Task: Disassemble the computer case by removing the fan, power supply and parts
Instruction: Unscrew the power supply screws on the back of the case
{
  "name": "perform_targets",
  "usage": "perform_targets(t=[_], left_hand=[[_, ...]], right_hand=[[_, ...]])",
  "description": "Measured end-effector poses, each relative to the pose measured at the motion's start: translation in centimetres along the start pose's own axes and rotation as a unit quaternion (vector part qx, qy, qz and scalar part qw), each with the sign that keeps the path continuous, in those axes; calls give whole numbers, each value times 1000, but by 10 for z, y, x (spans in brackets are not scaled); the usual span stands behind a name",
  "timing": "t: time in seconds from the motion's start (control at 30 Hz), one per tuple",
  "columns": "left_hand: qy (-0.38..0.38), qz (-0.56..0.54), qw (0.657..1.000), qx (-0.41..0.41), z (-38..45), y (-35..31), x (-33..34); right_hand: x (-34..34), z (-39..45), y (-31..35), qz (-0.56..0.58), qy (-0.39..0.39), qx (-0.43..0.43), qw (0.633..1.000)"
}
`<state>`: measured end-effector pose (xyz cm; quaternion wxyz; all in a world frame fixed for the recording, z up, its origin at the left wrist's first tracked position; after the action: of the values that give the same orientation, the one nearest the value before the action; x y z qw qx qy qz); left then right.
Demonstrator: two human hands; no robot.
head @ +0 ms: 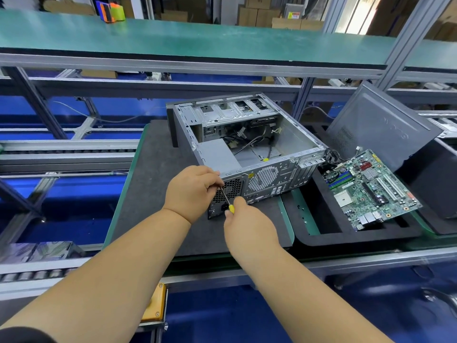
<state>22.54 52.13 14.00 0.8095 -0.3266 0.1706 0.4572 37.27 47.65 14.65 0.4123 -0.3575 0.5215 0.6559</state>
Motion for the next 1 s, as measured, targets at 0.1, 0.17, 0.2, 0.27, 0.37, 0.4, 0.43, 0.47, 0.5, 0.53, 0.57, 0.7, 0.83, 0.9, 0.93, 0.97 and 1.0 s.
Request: perform_targets(t=[0.1, 0.17, 0.2, 0.27, 0.37, 0.4, 0.43, 0.47, 0.5, 0.53, 0.57, 0.7, 0.83, 0.9, 0.93, 0.97, 1.0], left_hand=[[3, 0, 1000, -1, 0, -1, -1], [1, -2, 1000, -6, 0, -1, -2], [0, -3, 1000, -8, 0, -1, -2], [0, -4, 1000, -9, 0, -1, -2], [-1, -3, 1000, -6, 0, -1, -2], [-1, -2, 1000, -4, 0, -1, -2], [-3, -2, 1000, -3, 0, -1, -2], [-4, -1, 1000, -3, -1, -1, -2], [-3, 0, 1000, -4, -1, -1, -3], [-2, 1, 1000, -3, 0, -1, -3], [-1, 2, 1000, -2, 0, -2, -3], [0, 4, 1000, -5, 0, -2, -2], [-2, 4, 1000, 2, -1, -1, -2], [-4, 5, 1000, 9, -2, -1, -2], [-5, 7, 1000, 11, -2, -2, -2], [-6, 7, 1000, 13, -2, -2, -2], [-6, 8, 1000, 15, -2, -2, -2]], right_hand=[[-6, 4, -11, 159, 61, 90, 981], [-9, 8, -17, 243, 108, 178, 947], [-9, 10, -19, 297, 144, 234, 914], [-9, 11, -24, 425, 221, 336, 811], [-10, 8, -27, 562, 290, 416, 653], [-9, 6, -27, 583, 300, 424, 624], [-8, 5, -26, 594, 302, 425, 613], [-7, 4, -24, 593, 297, 421, 619], [-6, 4, -22, 582, 284, 414, 639], [-5, 4, -20, 561, 265, 405, 672], [-3, 4, -18, 527, 244, 391, 714], [-7, 2, -13, 336, 159, 264, 890], [-11, -5, -14, 88, 32, 77, 993], [-10, -7, -11, 11, -17, 23, 1000], [-10, -7, -10, -18, -29, 4, 999], [-9, -6, -9, -46, -38, -15, 998], [-7, -6, -8, -70, -46, -30, 996]])
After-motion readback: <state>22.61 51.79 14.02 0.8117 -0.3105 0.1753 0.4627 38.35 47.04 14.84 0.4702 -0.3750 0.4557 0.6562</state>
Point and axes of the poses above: each hand's wrist, its own z-axis towards the middle knuckle, its own x-axis out of the palm, y = z × x, the point moved 1 cm from there along z, towards the middle knuckle, and after that the axes turned 15 degrees about -y, right-handed, at the moved point
